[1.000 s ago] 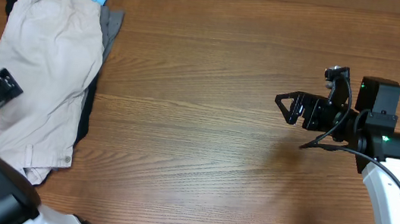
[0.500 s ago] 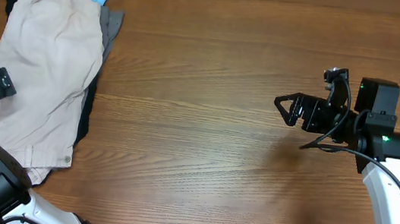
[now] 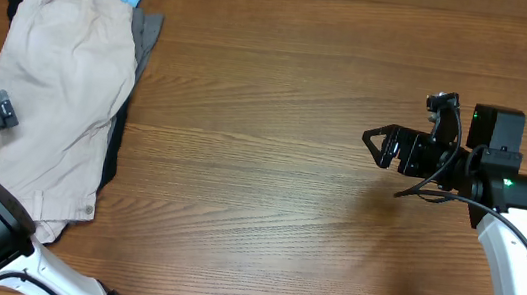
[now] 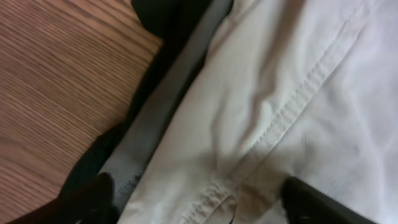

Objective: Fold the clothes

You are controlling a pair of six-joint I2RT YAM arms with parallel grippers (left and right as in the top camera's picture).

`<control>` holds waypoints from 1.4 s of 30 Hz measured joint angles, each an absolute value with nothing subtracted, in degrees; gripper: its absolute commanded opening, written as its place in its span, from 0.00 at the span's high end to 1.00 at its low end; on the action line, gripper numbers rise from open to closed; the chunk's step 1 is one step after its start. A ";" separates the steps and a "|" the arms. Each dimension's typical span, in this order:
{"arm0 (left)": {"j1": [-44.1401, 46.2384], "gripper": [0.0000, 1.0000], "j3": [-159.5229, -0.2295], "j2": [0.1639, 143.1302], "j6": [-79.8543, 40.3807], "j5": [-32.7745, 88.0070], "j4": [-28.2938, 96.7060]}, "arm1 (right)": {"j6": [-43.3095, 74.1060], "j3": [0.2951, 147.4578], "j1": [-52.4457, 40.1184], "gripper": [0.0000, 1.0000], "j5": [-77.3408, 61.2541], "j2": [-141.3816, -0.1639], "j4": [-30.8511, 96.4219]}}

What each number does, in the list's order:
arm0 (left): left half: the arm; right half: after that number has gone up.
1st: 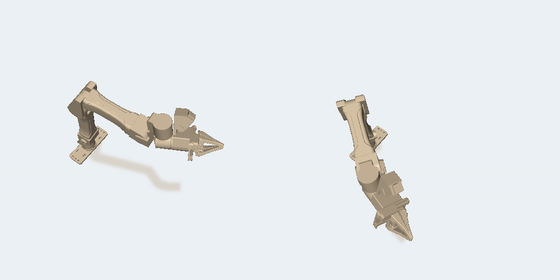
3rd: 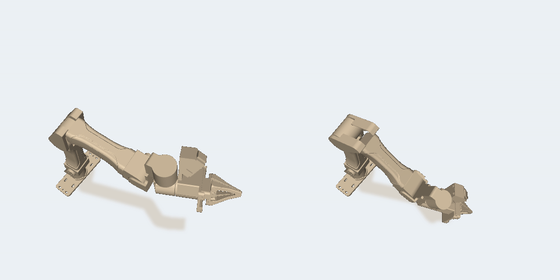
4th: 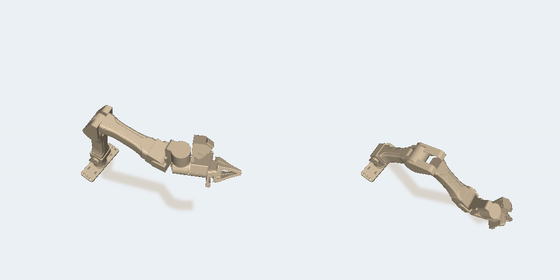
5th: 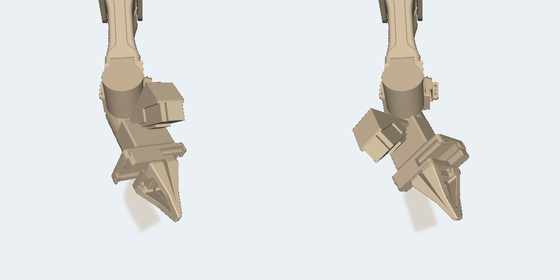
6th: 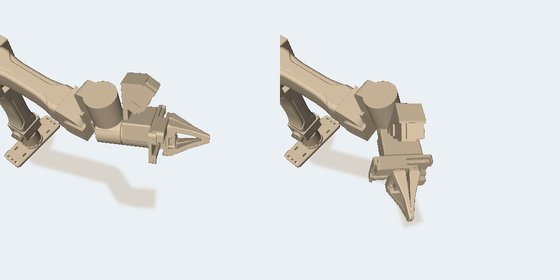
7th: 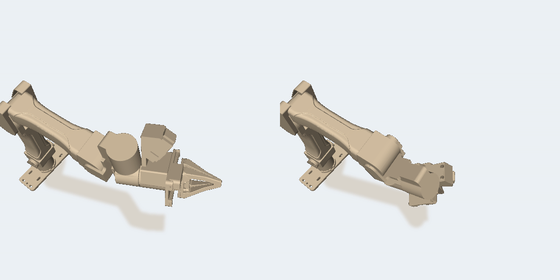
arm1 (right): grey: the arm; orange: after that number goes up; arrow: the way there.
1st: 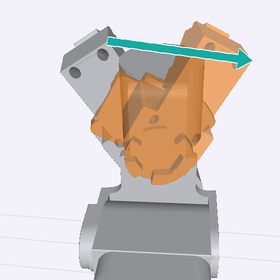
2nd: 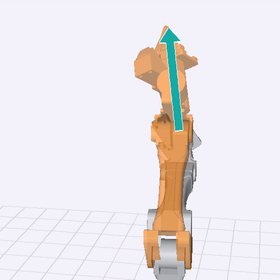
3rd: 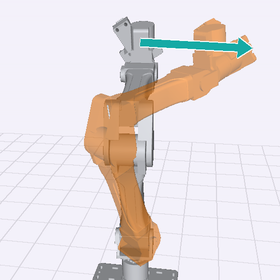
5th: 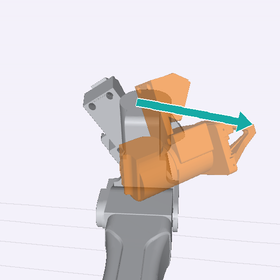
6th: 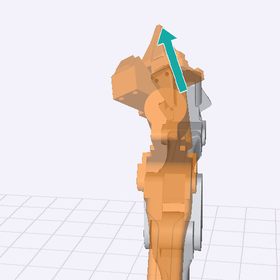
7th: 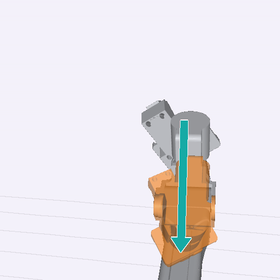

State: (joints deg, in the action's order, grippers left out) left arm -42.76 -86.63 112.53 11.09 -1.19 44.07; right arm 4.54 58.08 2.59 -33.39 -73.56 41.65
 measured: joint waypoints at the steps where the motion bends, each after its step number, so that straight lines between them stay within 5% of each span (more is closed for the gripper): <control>1: -42.76 0.61 -86.63 112.79 11.16 -1.19 44.53 | 4.49 58.08 2.59 0.00 -33.04 -73.56 41.63; 7: -42.48 0.81 -86.63 112.84 10.33 -1.10 46.33 | 4.49 58.08 2.59 0.00 -32.27 -73.56 41.63; 9: -42.41 0.96 -86.63 112.84 9.21 -1.15 47.94 | 4.49 58.08 2.59 0.00 -32.10 -73.56 41.60; 18: -42.41 0.96 -86.76 112.84 4.32 0.60 50.98 | 4.49 58.08 2.59 0.00 -31.97 -73.56 41.43; 19: -42.41 0.86 -86.78 112.84 4.16 0.89 51.11 | 4.49 58.08 2.59 0.00 -31.99 -73.56 41.43; 21: -42.41 0.46 -86.78 112.84 3.57 1.30 51.29 | 4.51 58.08 2.59 0.00 -31.92 -73.56 41.43; 22: -42.41 0.36 -86.78 112.84 3.33 1.30 51.77 | 4.45 58.08 2.59 0.00 -31.94 -73.56 41.39; 26: -42.41 0.28 -86.78 112.84 3.14 0.91 51.96 | 4.47 58.08 2.59 0.00 -31.97 -73.56 41.39; 28: -42.41 0.33 -86.78 112.86 3.09 0.05 52.14 | 4.51 58.08 2.59 0.00 -31.94 -73.56 41.41; 29: -42.44 0.44 -86.78 112.84 3.07 -0.45 52.10 | 4.49 58.08 2.59 0.00 -31.94 -73.56 41.39; 30: -42.44 0.60 -86.78 112.84 3.11 -0.71 52.10 | 4.49 58.08 2.59 0.00 -31.97 -73.56 41.43; 31: -42.44 0.89 -86.78 112.84 2.85 -0.78 52.10 | 4.49 58.08 2.59 0.00 -31.94 -73.56 41.39; 32: -42.44 0.96 -86.78 112.84 2.90 -0.95 52.10 | 4.51 58.08 2.59 0.00 -31.94 -73.56 41.39; 38: -41.06 0.96 -86.96 112.86 2.90 0.64 53.21 | 4.49 58.08 2.59 0.02 -31.05 -73.56 41.39; 42: -37.06 0.96 -90.41 113.14 2.90 0.78 58.04 | 4.62 58.08 2.59 0.12 -30.96 -73.56 40.86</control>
State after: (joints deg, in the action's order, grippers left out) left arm -37.06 -90.41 113.14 2.90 0.78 58.04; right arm 4.62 58.08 2.59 -30.96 -73.56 40.86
